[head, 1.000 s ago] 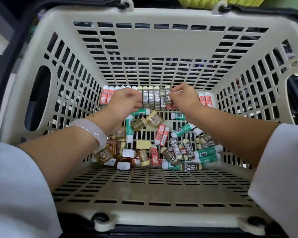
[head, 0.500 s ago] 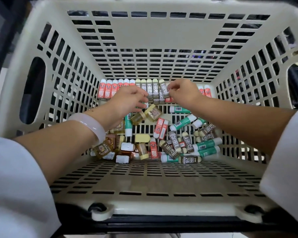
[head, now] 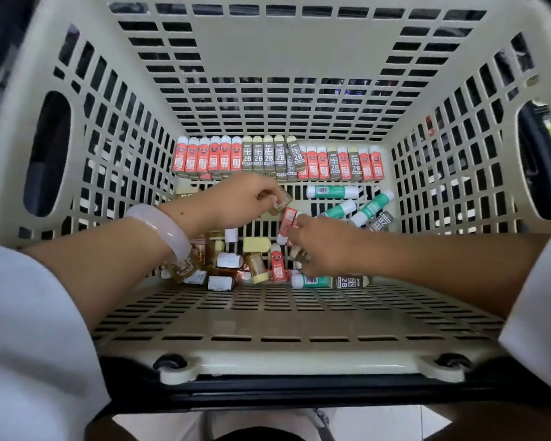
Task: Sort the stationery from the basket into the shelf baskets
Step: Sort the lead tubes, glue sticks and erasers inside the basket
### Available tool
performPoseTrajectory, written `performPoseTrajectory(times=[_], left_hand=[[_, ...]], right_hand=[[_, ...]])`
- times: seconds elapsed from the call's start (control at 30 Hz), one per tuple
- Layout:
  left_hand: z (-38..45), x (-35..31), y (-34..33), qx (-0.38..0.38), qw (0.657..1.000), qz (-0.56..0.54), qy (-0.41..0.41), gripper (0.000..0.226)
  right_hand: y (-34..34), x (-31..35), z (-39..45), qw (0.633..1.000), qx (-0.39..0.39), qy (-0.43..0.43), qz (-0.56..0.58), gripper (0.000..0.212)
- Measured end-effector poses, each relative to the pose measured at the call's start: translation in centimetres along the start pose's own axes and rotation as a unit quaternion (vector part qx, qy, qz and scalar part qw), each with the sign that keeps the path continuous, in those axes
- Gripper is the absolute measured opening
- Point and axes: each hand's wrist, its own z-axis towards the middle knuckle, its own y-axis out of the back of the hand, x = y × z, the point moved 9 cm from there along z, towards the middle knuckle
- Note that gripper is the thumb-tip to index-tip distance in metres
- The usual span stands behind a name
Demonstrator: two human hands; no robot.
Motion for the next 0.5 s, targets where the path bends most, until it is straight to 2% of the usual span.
performPoseTrajectory(times=[0.07, 0.17, 0.2, 0.3, 0.33, 0.37, 0.43, 0.47, 0.5], left_hand=[[0.1, 0.3, 0.2, -0.006, 0.998, -0.056, 0.027, 0.02], [0.1, 0.8, -1.0, 0.049, 0.986, -0.14, 0.073, 0.023], [0.0, 0.7, -1.5, 0.071, 0.981, -0.16, 0.083, 0.025], [-0.3, 0.3, -2.9, 0.119, 0.957, -0.246, 0.097, 0.031], [-0.3, 0.2, -3.1, 0.123, 0.948, -0.275, 0.1, 0.029], [-0.3, 0.2, -3.1, 0.118, 0.944, -0.289, 0.103, 0.026], [-0.3, 0.7, -2.5, 0.093, 0.953, -0.268, 0.106, 0.018], [-0.3, 1.0, -2.2, 0.082, 0.959, -0.248, 0.108, 0.014], [-0.4, 1.2, -2.0, 0.076, 0.964, -0.232, 0.109, 0.01]], right_hand=[[1.7, -1.1, 0.1, 0.986, -0.008, -0.034, 0.164, 0.019], [4.3, -3.3, 0.6, 0.937, -0.058, -0.084, 0.335, 0.012], [4.6, -3.9, 0.7, 0.911, -0.068, -0.1, 0.394, 0.013], [4.1, -4.8, 0.8, 0.792, -0.073, -0.12, 0.594, 0.019], [4.0, -4.8, 0.9, 0.771, -0.068, -0.111, 0.624, 0.017], [4.1, -4.6, 1.0, 0.764, -0.059, -0.095, 0.635, 0.013], [4.5, -4.3, 1.0, 0.787, -0.049, -0.06, 0.613, 0.019], [4.8, -4.5, 1.0, 0.823, -0.057, -0.057, 0.563, 0.024], [5.2, -4.9, 0.9, 0.877, -0.073, -0.06, 0.471, 0.027]])
